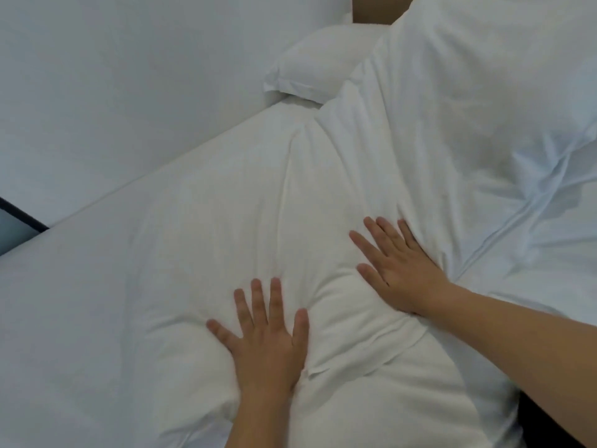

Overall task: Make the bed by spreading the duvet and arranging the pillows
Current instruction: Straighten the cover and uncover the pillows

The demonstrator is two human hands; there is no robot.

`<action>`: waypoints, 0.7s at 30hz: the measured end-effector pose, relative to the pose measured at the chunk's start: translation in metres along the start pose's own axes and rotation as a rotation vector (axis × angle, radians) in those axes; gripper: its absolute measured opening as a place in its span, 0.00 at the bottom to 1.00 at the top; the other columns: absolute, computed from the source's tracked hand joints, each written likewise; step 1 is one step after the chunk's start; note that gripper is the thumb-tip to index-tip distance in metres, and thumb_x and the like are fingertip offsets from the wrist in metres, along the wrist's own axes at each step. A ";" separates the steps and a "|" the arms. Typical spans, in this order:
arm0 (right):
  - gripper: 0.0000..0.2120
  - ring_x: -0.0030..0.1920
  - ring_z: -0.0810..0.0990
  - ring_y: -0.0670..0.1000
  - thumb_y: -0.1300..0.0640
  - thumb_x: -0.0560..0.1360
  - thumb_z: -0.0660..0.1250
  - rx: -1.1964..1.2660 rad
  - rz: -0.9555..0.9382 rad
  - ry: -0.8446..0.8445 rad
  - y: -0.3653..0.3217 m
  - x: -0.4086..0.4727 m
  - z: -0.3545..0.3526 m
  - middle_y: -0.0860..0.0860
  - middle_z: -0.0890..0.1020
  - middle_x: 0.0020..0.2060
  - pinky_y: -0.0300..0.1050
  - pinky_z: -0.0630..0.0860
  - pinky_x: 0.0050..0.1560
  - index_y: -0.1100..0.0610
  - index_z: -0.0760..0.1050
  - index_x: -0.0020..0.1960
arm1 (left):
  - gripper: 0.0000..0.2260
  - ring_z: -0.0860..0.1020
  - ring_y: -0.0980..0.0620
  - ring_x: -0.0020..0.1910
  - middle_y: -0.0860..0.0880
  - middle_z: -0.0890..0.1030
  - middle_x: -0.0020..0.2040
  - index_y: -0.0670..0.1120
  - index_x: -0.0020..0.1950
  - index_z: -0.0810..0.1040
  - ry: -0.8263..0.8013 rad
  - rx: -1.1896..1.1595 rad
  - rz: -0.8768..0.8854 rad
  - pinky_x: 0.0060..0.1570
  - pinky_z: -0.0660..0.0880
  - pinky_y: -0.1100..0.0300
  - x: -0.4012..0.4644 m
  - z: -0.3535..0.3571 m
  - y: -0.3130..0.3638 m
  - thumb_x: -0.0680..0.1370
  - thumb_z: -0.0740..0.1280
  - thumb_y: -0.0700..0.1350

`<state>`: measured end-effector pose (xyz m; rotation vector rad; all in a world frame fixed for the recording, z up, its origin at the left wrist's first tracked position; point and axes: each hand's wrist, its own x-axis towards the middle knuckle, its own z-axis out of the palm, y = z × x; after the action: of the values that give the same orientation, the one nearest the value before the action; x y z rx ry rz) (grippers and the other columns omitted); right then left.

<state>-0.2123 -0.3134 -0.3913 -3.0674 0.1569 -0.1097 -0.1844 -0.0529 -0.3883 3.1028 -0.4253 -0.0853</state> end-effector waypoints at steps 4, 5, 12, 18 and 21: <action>0.29 0.78 0.46 0.54 0.40 0.81 0.40 0.034 -0.027 0.111 0.003 0.010 0.015 0.55 0.51 0.78 0.57 0.42 0.76 0.49 0.48 0.79 | 0.32 0.49 0.45 0.78 0.50 0.55 0.79 0.56 0.79 0.53 0.107 0.044 -0.008 0.65 0.41 0.25 0.016 0.010 -0.002 0.77 0.41 0.67; 0.29 0.78 0.47 0.54 0.41 0.81 0.41 0.042 -0.030 0.129 0.004 0.011 0.016 0.55 0.52 0.78 0.57 0.44 0.76 0.49 0.50 0.79 | 0.31 0.51 0.45 0.78 0.50 0.56 0.79 0.56 0.79 0.54 0.112 0.037 -0.014 0.65 0.42 0.25 0.018 0.011 -0.001 0.77 0.44 0.66; 0.28 0.78 0.49 0.55 0.44 0.81 0.46 0.073 -0.050 0.184 0.003 0.017 0.022 0.56 0.55 0.78 0.58 0.46 0.76 0.51 0.54 0.79 | 0.31 0.55 0.45 0.77 0.49 0.60 0.77 0.55 0.77 0.59 0.219 -0.011 -0.008 0.66 0.43 0.26 0.028 0.020 0.001 0.75 0.51 0.62; 0.28 0.78 0.49 0.56 0.44 0.80 0.47 0.033 -0.040 0.143 0.000 0.022 0.022 0.57 0.54 0.78 0.59 0.46 0.76 0.51 0.54 0.79 | 0.30 0.59 0.43 0.76 0.48 0.65 0.75 0.51 0.74 0.67 0.365 -0.087 0.034 0.69 0.43 0.29 0.035 0.029 -0.004 0.73 0.54 0.57; 0.28 0.78 0.49 0.56 0.44 0.80 0.46 0.024 -0.026 0.111 -0.004 0.023 0.020 0.57 0.54 0.78 0.61 0.46 0.75 0.52 0.53 0.79 | 0.30 0.59 0.43 0.76 0.47 0.66 0.75 0.49 0.74 0.68 0.404 -0.105 0.059 0.69 0.42 0.29 0.043 0.033 -0.007 0.72 0.55 0.56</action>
<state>-0.1876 -0.3103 -0.4097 -3.0407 0.1204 -0.2814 -0.1433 -0.0576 -0.4232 2.8940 -0.4757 0.4928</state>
